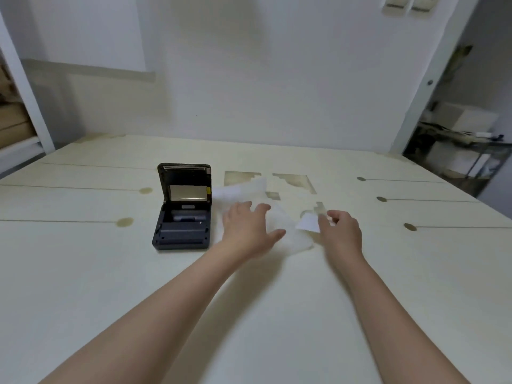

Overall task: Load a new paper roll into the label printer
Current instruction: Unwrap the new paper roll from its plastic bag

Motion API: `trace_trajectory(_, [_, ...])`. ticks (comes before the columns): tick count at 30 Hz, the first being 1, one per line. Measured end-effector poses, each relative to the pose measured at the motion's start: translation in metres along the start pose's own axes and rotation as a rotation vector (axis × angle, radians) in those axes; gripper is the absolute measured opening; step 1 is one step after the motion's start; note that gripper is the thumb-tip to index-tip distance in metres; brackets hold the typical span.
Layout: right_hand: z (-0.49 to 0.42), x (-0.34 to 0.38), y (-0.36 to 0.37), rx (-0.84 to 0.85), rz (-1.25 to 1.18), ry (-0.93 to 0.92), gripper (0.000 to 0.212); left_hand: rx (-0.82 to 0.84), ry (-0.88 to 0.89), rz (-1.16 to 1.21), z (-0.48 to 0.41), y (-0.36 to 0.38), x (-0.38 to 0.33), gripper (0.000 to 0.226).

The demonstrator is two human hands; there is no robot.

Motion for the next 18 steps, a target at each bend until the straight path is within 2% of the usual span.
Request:
trace_trajectory(1, [-0.001, -0.007, -0.002, 0.015, 0.043, 0.005, 0.041, 0.065, -0.080, -0.050, -0.001, 0.014, 0.001, 0.077])
trace_trajectory(3, [0.001, -0.014, -0.004, 0.082, 0.149, -0.031, 0.042, 0.091, -0.205, -0.087, -0.006, 0.032, 0.008, 0.091])
trace_trajectory(6, [0.007, -0.016, -0.002, 0.161, 0.319, -0.169, 0.041, 0.120, -0.271, -0.128, -0.013, 0.048, 0.017, 0.095])
trace_trajectory(10, [0.015, 0.001, 0.002, 0.192, 0.199, -0.347, 0.035, 0.191, -0.183, -0.207, -0.019, 0.059, 0.012, 0.090])
trace_trajectory(14, [0.015, -0.001, 0.014, 0.242, 0.285, -0.256, 0.042, 0.258, -0.092, -0.201, -0.029, 0.060, 0.009, 0.085])
trace_trajectory(18, [0.020, -0.004, 0.021, 0.232, 0.266, -0.254, 0.043, 0.295, 0.033, -0.195, -0.038, 0.061, 0.006, 0.080])
Point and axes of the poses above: each hand's wrist, its own z-axis away from the middle knuckle, its own y-axis out of the palm, x = y × z, the point moved 5 cm from there along -z, towards the middle knuckle, and after that the axes turned 7 degrees about -x, right-handed, at the moved point
